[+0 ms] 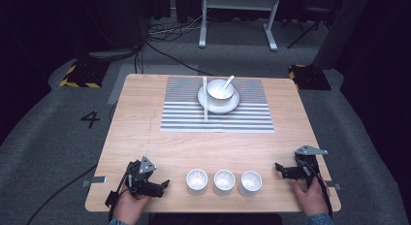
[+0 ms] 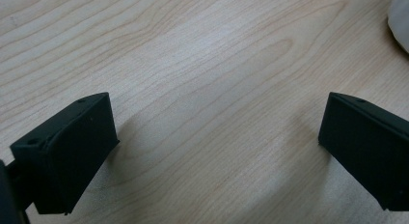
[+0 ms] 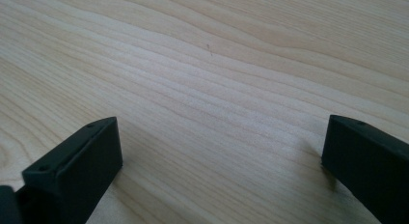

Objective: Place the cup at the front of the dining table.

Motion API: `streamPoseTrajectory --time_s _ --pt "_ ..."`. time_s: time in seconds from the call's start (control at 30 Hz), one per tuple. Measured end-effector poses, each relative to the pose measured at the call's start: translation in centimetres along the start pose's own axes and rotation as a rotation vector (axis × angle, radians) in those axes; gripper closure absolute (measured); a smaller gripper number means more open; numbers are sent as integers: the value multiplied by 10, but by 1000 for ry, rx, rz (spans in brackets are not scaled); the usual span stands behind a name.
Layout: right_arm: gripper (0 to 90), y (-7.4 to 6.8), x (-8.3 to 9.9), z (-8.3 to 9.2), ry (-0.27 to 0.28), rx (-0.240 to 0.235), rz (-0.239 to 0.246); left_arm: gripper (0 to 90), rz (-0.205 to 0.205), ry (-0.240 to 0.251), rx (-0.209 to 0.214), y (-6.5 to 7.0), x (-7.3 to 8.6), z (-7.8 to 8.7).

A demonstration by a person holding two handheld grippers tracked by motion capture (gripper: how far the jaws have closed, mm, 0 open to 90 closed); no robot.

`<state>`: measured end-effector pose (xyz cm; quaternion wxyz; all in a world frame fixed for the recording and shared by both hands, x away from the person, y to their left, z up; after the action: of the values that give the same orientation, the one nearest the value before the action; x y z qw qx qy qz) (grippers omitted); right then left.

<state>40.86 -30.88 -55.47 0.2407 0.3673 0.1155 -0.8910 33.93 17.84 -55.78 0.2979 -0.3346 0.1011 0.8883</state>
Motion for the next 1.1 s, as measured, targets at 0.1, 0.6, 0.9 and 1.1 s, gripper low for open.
streamPoseTrajectory --time_s 0.1,0.6,0.9,1.1 --pt "6 0 0 0 0 0 -1 1 3 1 5 0 0 0" --pt "6 0 0 0 0 0 0 7 18 18 30 -2 -1 1" --pt "6 0 0 0 0 0 0 36 -41 111 54 1 -10 16" --pt "6 0 0 0 0 0 0 37 -42 278 125 5 -24 36"
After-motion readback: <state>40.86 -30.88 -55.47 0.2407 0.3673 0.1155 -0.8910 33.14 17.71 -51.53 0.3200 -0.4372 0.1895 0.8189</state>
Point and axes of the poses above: each handheld gripper's, and its own axes: z roughly backward along the jaws, x roughly out of its underside, y roughly to its right, the point moved 7 cm from there along -z, roughly forward along the jaws, and after that the axes turned 3 degrees about -x, right-handed, at the moved point
